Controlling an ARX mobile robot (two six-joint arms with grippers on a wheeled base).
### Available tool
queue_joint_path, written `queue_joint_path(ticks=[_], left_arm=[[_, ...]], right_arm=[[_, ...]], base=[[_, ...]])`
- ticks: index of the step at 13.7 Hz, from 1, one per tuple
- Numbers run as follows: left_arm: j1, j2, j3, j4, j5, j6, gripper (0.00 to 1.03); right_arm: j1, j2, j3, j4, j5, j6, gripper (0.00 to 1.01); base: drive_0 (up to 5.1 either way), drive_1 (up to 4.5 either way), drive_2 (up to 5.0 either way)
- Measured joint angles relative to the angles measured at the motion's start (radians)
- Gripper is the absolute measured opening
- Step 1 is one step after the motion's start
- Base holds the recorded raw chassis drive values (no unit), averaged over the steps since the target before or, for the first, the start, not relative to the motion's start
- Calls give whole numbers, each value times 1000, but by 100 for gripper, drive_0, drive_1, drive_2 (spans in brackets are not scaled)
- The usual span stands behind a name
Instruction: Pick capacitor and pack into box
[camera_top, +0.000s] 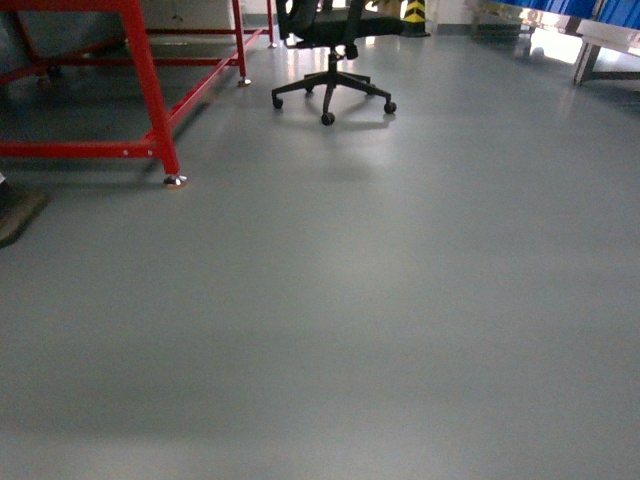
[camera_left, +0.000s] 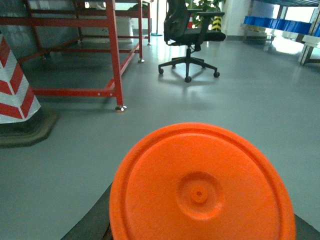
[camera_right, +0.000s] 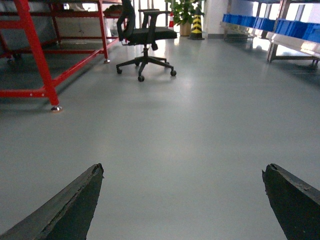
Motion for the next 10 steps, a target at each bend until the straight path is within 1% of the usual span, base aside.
queue_joint_path(ticks=[1,10], left_arm=[[0,0,0,-5,0,0,44],[0,0,0,-3,0,0,44]], right_arm=[[0,0,0,-5,0,0,98],[0,0,0,-3,0,0,98]], base=[[-470,118,370],[-497,244,244]])
